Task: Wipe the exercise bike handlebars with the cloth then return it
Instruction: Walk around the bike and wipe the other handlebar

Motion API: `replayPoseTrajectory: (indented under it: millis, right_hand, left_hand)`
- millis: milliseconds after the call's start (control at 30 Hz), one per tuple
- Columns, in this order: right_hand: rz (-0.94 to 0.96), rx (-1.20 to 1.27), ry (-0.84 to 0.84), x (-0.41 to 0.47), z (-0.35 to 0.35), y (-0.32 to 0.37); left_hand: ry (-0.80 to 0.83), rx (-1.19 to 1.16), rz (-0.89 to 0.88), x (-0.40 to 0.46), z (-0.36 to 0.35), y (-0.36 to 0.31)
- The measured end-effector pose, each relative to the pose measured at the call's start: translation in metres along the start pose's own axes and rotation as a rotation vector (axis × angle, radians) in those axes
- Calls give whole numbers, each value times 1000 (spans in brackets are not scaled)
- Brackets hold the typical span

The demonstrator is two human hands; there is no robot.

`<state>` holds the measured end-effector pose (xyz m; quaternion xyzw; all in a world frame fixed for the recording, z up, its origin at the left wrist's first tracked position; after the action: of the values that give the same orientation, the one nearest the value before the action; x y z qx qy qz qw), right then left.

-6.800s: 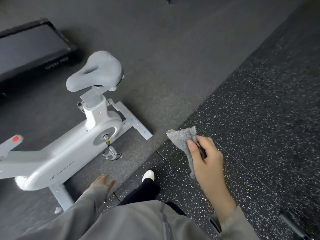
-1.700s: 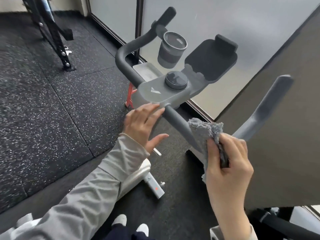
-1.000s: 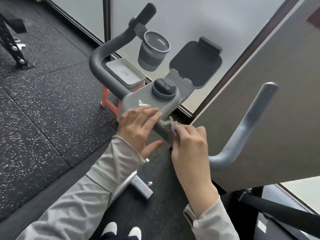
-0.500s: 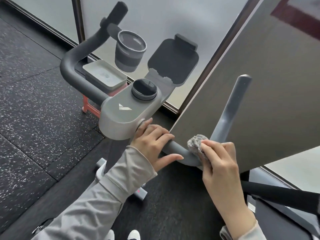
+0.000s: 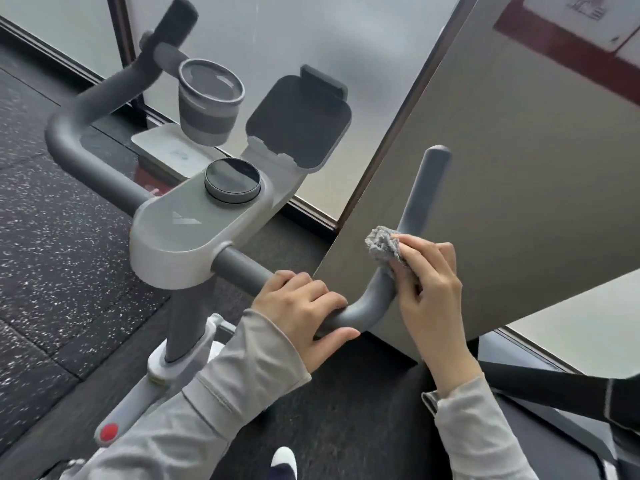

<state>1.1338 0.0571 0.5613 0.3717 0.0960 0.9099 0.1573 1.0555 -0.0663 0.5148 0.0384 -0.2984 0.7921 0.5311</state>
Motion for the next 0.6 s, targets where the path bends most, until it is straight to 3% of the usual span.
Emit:
replayPoseTrajectory:
  millis: [133, 467, 600]
  right_hand:
    - [71, 53, -35, 15, 3, -18]
    - [390, 98, -85, 45, -1, -37]
    - [415, 103, -165, 66, 9, -43]
  left_hand:
    - [6, -93, 58, 17, -3, -16]
    - [1, -318, 400, 81, -32, -26]
    - [-33, -387, 457, 84, -36, -23]
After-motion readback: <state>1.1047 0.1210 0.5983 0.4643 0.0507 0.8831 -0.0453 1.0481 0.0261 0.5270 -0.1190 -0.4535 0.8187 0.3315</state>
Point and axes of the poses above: each hand's wrist, its own x-axis towards the middle knuckle, its own z-axis out of the back of the hand, y = z × x, the point moved 9 cm from there along x, towards the middle knuckle, and after that the axes turned 3 degrees about z, right-handed, at the moved point
